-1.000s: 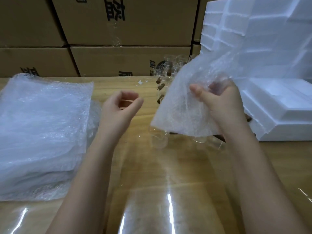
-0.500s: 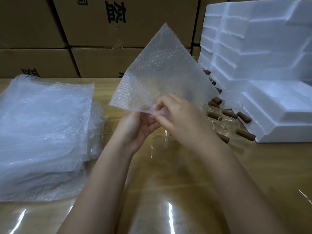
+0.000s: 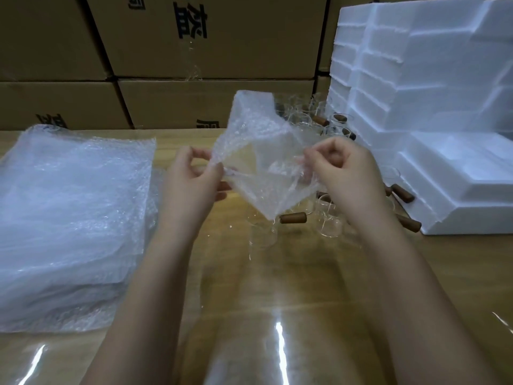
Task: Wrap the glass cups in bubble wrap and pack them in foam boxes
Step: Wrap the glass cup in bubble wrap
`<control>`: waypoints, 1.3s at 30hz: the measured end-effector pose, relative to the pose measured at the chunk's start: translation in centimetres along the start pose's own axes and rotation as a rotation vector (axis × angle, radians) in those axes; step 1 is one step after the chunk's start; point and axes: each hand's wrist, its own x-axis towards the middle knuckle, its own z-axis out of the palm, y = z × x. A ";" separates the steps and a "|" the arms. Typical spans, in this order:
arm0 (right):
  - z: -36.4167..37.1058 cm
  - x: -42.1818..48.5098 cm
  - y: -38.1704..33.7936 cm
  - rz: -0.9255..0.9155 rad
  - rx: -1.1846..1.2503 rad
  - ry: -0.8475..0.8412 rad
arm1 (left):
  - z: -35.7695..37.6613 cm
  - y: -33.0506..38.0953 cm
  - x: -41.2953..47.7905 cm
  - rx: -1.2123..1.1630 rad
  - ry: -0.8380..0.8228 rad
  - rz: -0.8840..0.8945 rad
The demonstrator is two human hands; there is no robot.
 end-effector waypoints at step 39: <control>2.7 -0.7 3.8 0.100 -0.936 -0.811 | -0.5 1.6 -0.9 0.887 0.202 0.472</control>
